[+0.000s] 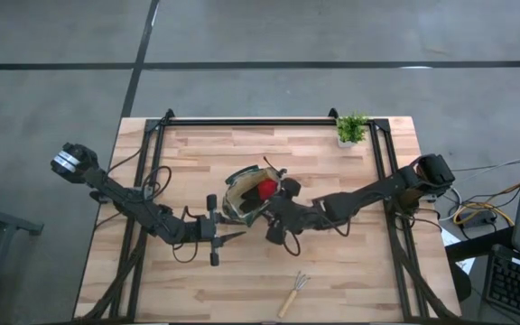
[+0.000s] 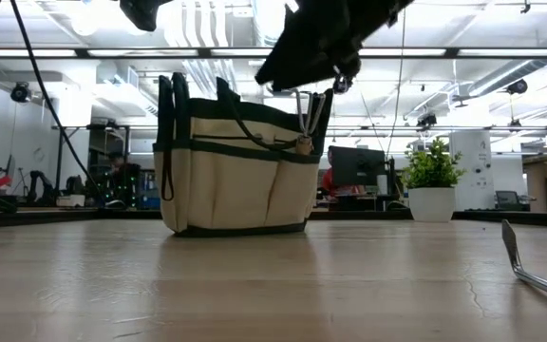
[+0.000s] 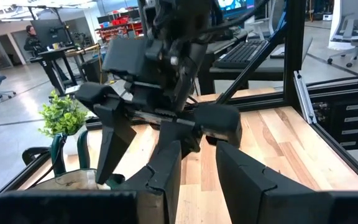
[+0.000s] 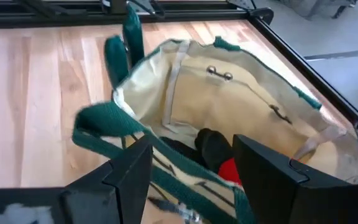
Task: Pick & Place Garden tools in Gardening bag
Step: Put the brown hand rake into the brown gardening bag
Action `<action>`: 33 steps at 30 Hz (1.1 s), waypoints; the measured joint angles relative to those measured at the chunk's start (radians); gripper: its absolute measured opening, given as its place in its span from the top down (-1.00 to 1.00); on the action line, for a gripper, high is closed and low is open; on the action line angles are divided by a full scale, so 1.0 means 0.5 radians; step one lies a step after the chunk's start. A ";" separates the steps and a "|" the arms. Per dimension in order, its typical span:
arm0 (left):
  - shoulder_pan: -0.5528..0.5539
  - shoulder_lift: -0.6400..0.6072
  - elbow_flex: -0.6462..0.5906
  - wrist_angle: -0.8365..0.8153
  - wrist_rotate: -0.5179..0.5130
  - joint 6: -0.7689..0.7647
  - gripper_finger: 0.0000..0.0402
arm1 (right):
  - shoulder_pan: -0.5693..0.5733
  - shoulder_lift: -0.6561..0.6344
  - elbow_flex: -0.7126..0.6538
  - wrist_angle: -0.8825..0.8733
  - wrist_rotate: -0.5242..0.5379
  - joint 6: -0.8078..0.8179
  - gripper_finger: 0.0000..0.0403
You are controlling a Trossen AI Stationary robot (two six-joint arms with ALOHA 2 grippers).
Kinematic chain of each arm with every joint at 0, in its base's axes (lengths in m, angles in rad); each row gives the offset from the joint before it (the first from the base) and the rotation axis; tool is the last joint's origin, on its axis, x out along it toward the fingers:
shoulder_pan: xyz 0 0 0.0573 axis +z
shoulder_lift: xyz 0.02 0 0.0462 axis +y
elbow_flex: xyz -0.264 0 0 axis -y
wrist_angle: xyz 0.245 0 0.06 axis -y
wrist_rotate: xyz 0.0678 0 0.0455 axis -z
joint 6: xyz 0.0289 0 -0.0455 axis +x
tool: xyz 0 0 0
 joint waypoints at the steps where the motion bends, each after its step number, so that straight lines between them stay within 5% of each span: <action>1: 0.000 0.000 0.000 0.000 0.000 0.000 0.47 | 0.006 0.000 0.025 -0.023 -0.005 0.006 -0.08; 11: 0.000 0.000 0.000 -0.018 0.000 -0.017 0.47 | 0.147 -0.001 0.164 -0.268 -0.287 -0.044 -0.08; 15: 0.000 0.000 0.000 -0.018 0.000 -0.027 0.47 | 0.277 -0.001 0.163 -0.318 -0.550 -0.086 -0.07; 25: 0.000 0.000 0.000 -0.014 0.001 -0.042 0.47 | 0.588 0.020 0.023 -0.331 -0.959 0.189 -0.06; 33: 0.001 0.000 0.000 -0.014 0.002 -0.053 0.47 | 0.764 0.129 -0.074 -0.310 -0.994 0.272 -0.06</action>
